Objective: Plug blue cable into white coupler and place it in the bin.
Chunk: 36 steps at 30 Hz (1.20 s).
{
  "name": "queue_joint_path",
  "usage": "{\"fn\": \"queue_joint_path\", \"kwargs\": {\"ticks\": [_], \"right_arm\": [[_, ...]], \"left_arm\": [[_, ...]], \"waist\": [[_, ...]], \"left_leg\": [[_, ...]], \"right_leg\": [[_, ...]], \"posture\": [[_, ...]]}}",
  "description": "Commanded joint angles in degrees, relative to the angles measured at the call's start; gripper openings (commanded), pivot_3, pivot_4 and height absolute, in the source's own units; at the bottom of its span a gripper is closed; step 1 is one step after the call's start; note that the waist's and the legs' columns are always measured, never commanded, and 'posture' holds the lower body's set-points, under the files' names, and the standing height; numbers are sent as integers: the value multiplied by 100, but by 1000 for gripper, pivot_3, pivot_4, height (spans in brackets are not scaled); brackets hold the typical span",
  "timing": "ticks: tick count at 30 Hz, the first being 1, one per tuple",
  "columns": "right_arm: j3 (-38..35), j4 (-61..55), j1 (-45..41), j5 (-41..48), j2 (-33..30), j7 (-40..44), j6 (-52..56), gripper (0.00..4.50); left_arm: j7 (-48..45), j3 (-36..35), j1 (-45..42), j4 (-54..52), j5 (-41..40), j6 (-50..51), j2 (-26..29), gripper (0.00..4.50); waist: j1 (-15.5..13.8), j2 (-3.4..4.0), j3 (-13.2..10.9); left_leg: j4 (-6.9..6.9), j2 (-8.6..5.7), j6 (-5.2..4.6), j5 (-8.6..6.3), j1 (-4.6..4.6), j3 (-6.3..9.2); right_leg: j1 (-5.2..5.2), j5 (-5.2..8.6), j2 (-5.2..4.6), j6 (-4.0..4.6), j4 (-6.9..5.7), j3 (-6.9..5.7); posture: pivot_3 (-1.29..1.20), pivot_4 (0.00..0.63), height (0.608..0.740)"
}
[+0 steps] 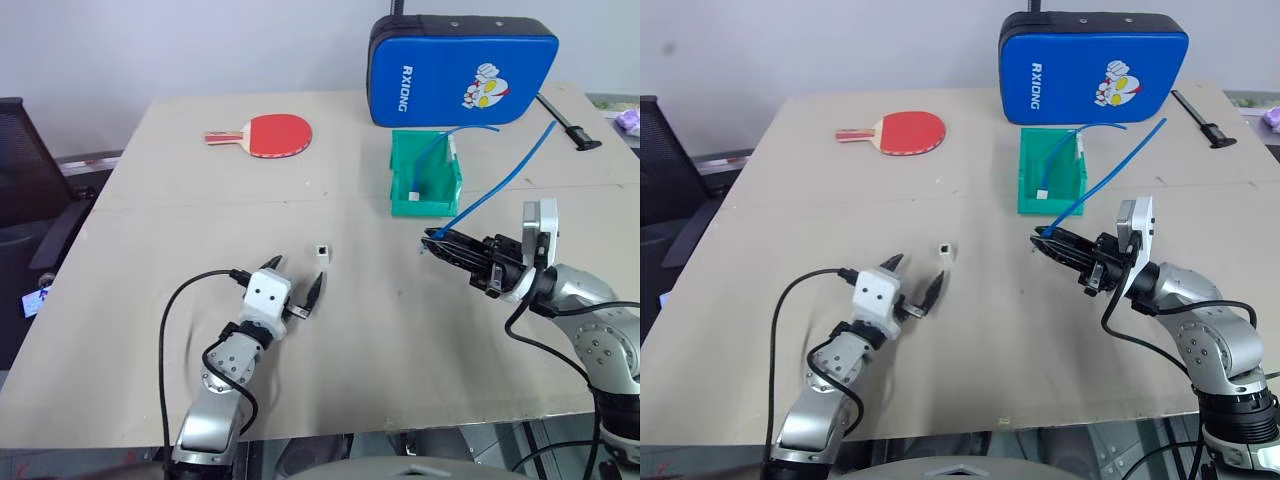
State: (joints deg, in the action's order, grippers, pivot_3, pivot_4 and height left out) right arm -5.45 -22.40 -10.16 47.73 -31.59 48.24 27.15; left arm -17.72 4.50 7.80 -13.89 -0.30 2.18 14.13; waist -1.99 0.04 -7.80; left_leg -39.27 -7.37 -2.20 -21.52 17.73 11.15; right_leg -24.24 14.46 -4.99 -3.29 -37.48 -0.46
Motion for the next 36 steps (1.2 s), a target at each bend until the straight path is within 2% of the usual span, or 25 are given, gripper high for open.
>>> {"fn": "queue_joint_path", "kwargs": {"ticks": [1, 5, 13, 14, 16, 21, 23, 28, 31, 36], "right_arm": [[-98, -216, -45, 75, 34, -6, -27, 0], [-93, -333, -40, 71, 148, -71, -91, 0], [-99, -474, 30, -10, 214, -155, -138, 0], [-114, -489, 43, -12, 209, -163, -141, 0], [-143, -499, 53, -21, 197, -175, -151, 0], [-148, -517, 40, -21, 196, -206, -150, 0], [-99, -543, 17, -32, 220, -239, -146, 0], [348, -506, -272, -428, 381, -402, -165, 0], [890, -440, -750, -864, 781, -707, -191, 0], [1600, 152, -1242, -2162, 1326, -1175, -774, 0]], "left_arm": [[-187, 83, -164, 174, -236, -50, -96, 4419], [-22, 117, -810, 934, -84, -223, -328, 4419], [20, 146, -1131, 1431, -44, -537, -505, 4419], [17, 149, -1121, 1444, -52, -556, -514, 3915], [15, 136, -1087, 1446, -85, -581, -536, 3312], [-82, 148, -991, 1438, -160, -572, -539, 783], [-193, 150, -1006, 1455, -222, -559, -513, 446], [-713, 247, -1266, 1452, -357, -723, -297, 403], [-1042, 350, -1599, 1354, -513, -728, -294, 403], [-1490, 592, -2083, 1010, -810, -666, -397, 403]], "waist": [[-12, 2, 1], [-69, 3, 3], [-51, 6, 5], [-53, 6, 5], [-53, 7, 6], [-52, 7, 6], [-52, 7, 6], [-32, 7, 6], [-15, 7, 5], [-2, 4, 7]], "left_leg": [[0, 0, 0, 0, 0, 1], [-2, 0, 0, 0, 2, 5], [-7, -1, 0, 0, -4, 6], [-7, -1, 0, 0, -3, 6], [-7, -1, 0, 0, -3, 5], [-8, -1, 0, 0, -4, 6], [-8, -1, 0, 0, -4, 6], [-7, -1, 0, 0, -4, 5], [-8, -1, 0, 0, -3, 6], [-13, -1, 0, 0, 2, 10]], "right_leg": [[0, 0, -1, 0, 0, -1], [4, -1, -6, 0, -3, -15], [5, -5, -7, -4, -18, -11], [5, -5, -7, -4, -18, -11], [6, -5, -8, -4, -17, -10], [6, -6, -8, -5, -18, -10], [6, -6, -8, -5, -17, -10], [5, -6, -7, -5, -17, -10], [3, -6, -6, -5, -18, -10], [0, -6, -5, -5, -13, -13]], "posture": [[0, 150, 740], [0, 150, 740], [0, 150, 740], [0, 150, 740], [0, 150, 740], [0, 150, 740], [0, 150, 740], [0, 150, 740], [0, 150, 740], [0, 150, 740]]}}
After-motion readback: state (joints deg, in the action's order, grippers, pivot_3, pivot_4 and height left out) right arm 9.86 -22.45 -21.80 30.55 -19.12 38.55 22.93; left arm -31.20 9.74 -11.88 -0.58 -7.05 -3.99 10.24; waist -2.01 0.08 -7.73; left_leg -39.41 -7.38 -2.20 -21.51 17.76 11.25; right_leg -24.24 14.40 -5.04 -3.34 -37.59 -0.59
